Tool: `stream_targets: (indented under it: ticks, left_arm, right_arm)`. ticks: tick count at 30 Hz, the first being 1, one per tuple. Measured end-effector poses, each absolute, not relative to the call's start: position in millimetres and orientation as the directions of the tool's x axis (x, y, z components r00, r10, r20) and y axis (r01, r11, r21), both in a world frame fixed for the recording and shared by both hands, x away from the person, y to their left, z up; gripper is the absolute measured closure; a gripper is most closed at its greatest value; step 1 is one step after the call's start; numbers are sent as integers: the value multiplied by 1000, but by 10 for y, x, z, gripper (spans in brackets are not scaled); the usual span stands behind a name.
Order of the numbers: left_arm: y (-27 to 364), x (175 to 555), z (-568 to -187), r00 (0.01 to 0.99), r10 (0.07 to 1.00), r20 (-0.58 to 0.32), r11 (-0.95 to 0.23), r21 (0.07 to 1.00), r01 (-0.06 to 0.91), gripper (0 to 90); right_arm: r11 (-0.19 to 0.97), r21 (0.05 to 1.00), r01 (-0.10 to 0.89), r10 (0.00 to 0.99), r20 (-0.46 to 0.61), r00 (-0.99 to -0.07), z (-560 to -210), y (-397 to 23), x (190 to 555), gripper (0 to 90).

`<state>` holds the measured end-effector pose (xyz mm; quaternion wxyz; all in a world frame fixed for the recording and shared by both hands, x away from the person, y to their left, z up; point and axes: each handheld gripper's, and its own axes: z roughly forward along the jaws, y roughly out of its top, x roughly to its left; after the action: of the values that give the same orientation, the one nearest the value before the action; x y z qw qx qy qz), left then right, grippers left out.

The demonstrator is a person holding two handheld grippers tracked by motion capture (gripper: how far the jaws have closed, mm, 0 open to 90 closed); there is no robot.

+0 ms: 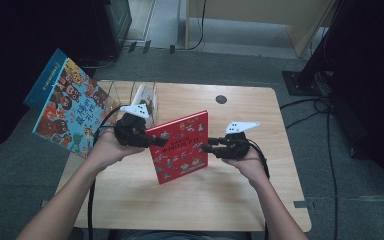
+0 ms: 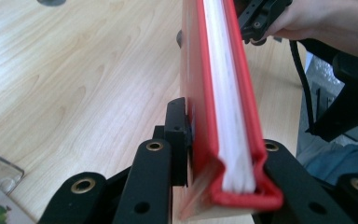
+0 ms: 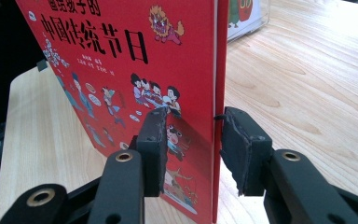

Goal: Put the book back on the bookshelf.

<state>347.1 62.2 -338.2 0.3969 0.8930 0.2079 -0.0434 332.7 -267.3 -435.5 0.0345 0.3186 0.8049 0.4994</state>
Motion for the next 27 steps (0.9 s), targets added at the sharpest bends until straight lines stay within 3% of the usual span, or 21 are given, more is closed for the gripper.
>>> stream_targets:
  ticks: [6, 15, 27]
  left_arm:
    - [569, 3511, -3173, 905, 363, -221, -631, 657, 414, 761]
    - [405, 3609, -2914, 894, 405, -192, -728, 523, 443, 759]
    - [256, 3690, -2873, 881, 422, -215, -769, 430, 474, 771]
  right_arm:
    - [307, 827, 470, 546, 252, -799, -4344, -2684, 3320, 612]
    - [316, 827, 466, 553, 239, -798, -4328, -2676, 3312, 610]
    - [308, 830, 465, 556, 239, -796, -4315, -2664, 3313, 597]
